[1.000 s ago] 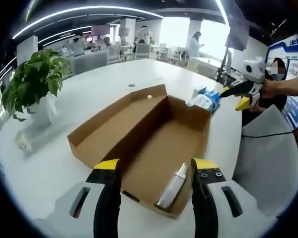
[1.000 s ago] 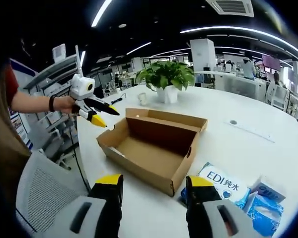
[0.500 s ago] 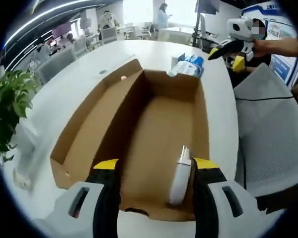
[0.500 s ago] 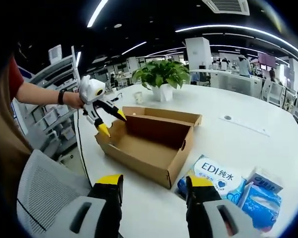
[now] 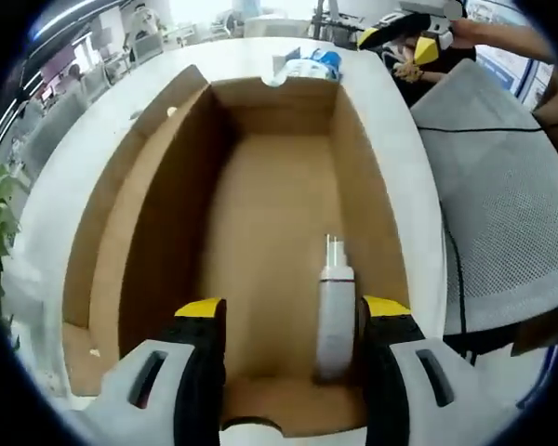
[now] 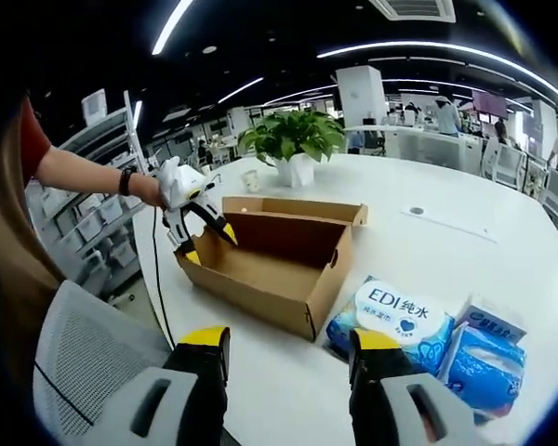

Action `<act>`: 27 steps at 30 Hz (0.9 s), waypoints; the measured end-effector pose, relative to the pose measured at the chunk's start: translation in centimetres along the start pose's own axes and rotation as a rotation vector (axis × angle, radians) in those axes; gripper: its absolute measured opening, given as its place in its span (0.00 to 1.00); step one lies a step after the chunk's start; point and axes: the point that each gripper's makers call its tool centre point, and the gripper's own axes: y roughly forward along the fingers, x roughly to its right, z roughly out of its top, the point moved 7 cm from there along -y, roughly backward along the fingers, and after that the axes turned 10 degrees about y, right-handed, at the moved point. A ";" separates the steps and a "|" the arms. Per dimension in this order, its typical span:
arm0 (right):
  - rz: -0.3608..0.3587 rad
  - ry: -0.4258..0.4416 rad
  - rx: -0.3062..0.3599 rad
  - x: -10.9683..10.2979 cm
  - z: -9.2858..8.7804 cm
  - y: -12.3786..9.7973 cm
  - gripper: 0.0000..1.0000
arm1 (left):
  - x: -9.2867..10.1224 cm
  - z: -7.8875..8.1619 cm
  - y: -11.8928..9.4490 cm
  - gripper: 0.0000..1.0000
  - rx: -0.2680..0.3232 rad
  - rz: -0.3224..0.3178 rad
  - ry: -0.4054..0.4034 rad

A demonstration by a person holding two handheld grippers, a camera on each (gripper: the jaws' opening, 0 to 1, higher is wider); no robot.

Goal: Operate the shoe box by opening the lid, removing the specified soft item, and placing it in the target area until the item is outside and the box remains undamaged.

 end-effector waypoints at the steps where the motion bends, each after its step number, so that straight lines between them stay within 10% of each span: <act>1: -0.001 0.002 0.001 0.0 0.0 -0.1 0.49 | 0.0 -0.1 0.2 0.57 -0.004 -0.004 0.005; 18: -0.025 0.019 -0.009 0.3 -0.9 -0.9 0.49 | 0.3 -0.4 1.5 0.55 -0.057 0.019 0.055; 27: -0.026 0.027 -0.009 0.2 -0.9 -0.6 0.48 | 1.1 -0.5 2.2 0.36 -0.070 0.013 0.101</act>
